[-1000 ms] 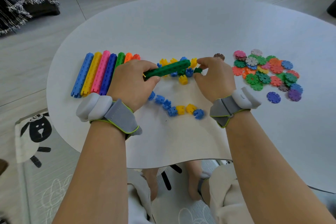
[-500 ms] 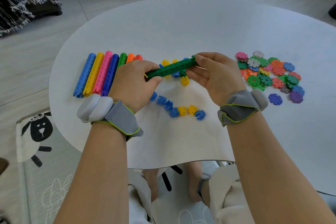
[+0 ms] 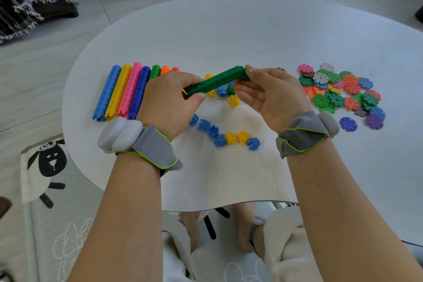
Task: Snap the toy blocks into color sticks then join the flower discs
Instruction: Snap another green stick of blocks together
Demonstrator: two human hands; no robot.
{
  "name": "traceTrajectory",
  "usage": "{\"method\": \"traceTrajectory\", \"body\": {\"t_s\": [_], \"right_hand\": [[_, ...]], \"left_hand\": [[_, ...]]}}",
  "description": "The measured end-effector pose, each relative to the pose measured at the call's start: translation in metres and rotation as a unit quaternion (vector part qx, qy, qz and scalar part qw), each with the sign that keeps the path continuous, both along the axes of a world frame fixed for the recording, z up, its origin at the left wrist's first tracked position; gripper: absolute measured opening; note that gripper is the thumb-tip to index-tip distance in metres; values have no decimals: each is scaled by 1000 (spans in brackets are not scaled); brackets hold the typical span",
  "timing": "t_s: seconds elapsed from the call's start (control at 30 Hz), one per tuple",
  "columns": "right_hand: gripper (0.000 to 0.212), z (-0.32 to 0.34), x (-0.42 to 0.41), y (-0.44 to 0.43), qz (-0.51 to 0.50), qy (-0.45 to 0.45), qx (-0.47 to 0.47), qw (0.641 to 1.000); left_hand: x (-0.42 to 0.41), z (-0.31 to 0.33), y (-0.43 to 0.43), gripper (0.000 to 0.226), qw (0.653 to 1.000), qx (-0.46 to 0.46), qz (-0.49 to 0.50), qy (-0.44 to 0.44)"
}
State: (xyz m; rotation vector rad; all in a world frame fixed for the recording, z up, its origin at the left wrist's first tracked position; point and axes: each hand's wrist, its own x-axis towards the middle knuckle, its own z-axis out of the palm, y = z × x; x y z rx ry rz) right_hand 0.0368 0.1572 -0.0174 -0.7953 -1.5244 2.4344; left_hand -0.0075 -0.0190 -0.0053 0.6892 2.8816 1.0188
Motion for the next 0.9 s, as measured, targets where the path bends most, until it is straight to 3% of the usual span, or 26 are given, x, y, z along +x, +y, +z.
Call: {"method": "traceTrajectory", "body": {"t_s": [0.17, 0.9], "right_hand": [[6, 3, 1, 0, -36, 28, -14, 999], [10, 4, 1, -4, -31, 28, 18, 999]], "left_hand": [[0, 0, 1, 25, 1000, 16, -5, -12], [2, 0, 0, 26, 1000, 14, 7, 1]]}}
